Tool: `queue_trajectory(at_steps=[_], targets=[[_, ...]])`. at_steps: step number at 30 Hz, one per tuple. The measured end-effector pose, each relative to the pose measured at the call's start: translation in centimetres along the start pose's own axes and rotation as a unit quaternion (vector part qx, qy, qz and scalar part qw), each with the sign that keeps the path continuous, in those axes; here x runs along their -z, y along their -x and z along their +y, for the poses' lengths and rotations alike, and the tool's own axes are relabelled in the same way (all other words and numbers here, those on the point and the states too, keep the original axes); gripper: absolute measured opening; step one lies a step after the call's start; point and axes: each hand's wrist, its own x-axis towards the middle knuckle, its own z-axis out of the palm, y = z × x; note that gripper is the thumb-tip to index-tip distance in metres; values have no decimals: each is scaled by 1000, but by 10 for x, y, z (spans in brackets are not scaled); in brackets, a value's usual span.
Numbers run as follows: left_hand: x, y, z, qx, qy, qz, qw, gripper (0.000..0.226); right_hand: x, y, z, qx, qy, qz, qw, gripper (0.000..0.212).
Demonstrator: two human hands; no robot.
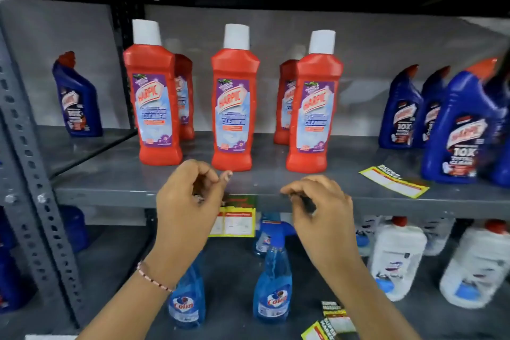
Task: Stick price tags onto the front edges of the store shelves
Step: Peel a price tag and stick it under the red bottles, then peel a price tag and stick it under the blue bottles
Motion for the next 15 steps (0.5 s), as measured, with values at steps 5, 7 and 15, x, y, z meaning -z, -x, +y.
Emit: queue_trajectory(at_steps=[5,7,15], targets=[[-84,-7,43,79,133,-192,969,11,69,-17,55,-60,24,61,996,23],[-125,-11,60,104,156,-269,945,9,99,-25,79,-135,111,68,982,16],[-247,-32,86,203,84,-379,899,40,138,-45,121,-260,132,-64,954,38]])
